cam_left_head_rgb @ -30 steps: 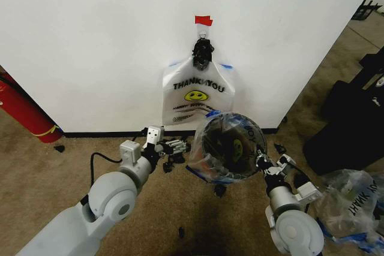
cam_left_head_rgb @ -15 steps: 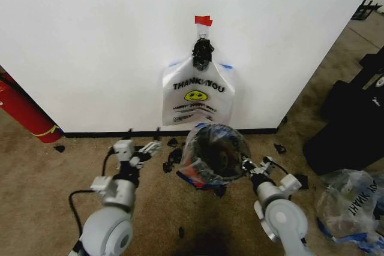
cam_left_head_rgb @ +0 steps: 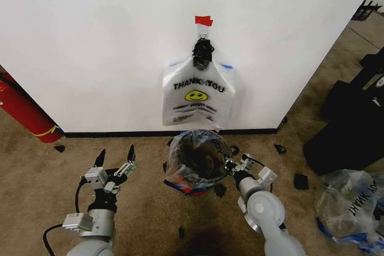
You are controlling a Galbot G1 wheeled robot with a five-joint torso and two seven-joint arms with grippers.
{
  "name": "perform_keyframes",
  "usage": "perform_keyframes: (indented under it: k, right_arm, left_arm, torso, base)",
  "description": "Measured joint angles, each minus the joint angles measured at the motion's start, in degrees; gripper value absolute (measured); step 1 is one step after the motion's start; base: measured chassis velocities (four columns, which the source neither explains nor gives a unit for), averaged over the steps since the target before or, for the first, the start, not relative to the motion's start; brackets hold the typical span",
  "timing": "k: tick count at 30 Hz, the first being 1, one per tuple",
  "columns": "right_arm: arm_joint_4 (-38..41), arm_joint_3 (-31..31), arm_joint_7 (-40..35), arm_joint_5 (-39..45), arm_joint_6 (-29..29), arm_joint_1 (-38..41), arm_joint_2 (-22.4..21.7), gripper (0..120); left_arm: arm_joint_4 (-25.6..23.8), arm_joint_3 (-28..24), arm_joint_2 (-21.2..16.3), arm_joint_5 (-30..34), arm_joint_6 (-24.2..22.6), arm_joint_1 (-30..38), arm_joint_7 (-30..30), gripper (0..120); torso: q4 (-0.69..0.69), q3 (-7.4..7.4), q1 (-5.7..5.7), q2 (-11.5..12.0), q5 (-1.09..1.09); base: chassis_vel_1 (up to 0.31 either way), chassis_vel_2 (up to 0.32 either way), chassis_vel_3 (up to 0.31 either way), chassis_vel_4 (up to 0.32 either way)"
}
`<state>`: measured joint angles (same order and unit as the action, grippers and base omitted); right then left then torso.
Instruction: Pick up the garbage bag from the wall and place it over the trash bin.
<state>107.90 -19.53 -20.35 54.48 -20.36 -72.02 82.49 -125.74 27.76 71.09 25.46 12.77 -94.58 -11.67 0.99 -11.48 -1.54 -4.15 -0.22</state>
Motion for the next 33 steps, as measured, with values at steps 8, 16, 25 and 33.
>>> perform_keyframes:
  k: [8, 16, 25, 33]
  right_arm:
    - [-0.12, 0.13, 1.53, -0.32, -0.20, -0.27, 0.14, 19]
    - [0.59, -0.28, 2.88, -2.08, -0.20, -1.11, 0.30, 47]
    - [1.27, -0.59, 7.96, -6.85, 1.15, -3.08, -0.29, 79]
    - [7.15, -3.44, 17.13, -32.24, 19.70, -11.29, 0.49, 100]
  left_arm:
    - [0.43, -0.87, 0.79, -0.01, -0.82, 1.11, -0.41, 100]
    - [1.03, -0.82, 0.89, 0.86, -1.02, 1.41, -1.01, 100]
    - [1.48, -0.47, 1.07, 0.68, -1.02, 1.39, -1.10, 100]
    - [2.64, -0.03, 1.08, -4.15, 1.35, 0.54, -1.05, 100]
  torso:
    - [-0.02, 0.00, 0.00, 0.00, 0.01]
    - [-0.01, 0.00, 0.00, 0.00, 0.00]
    - [-0.01, 0.00, 0.00, 0.00, 0.00]
    - [0.00, 0.00, 0.00, 0.00, 0.01]
  base:
    - [0.000, 0.000, 0.000, 0.000]
    - [0.000, 0.000, 0.000, 0.000]
    - [0.000, 0.000, 0.000, 0.000]
    - [0.000, 0.000, 0.000, 0.000]
